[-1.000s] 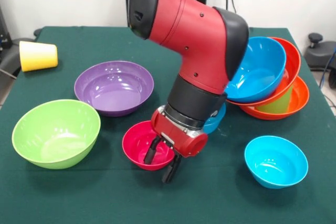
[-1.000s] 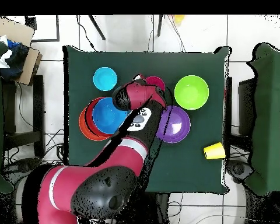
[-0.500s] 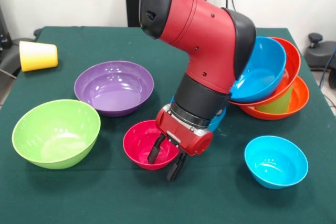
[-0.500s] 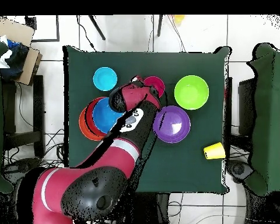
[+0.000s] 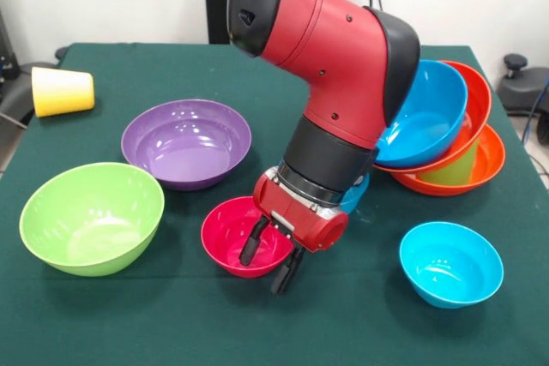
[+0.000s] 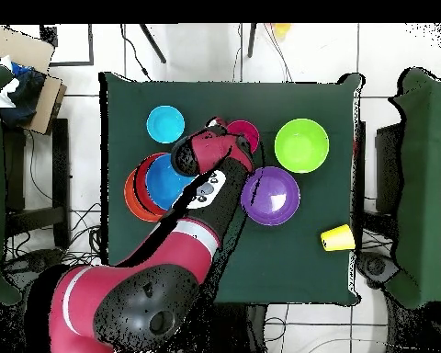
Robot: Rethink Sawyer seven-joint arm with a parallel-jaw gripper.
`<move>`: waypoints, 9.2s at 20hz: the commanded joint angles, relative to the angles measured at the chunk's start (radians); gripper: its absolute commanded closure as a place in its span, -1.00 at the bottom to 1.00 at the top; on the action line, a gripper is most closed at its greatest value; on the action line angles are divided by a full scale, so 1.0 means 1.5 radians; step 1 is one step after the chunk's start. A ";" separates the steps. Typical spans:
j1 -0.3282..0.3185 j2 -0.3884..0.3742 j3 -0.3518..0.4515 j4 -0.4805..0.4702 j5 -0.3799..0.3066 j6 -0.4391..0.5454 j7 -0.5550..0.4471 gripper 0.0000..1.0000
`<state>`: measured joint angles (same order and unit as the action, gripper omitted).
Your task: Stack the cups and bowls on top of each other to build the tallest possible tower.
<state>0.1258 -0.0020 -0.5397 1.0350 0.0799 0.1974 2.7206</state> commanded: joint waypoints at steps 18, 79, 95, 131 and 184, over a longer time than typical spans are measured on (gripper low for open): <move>-0.014 -0.033 0.076 0.033 -0.012 0.022 0.012 -1.00; -0.017 -0.050 0.083 0.049 -0.012 0.038 0.007 1.00; -0.024 -0.056 0.095 0.053 -0.015 0.035 -0.002 -1.00; 0.034 -0.030 0.048 0.068 0.055 0.070 0.063 -1.00; 0.011 0.054 0.053 0.028 0.049 -0.045 0.043 -1.00</move>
<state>0.1434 0.0196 -0.5665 1.0826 0.1552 0.1768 2.7206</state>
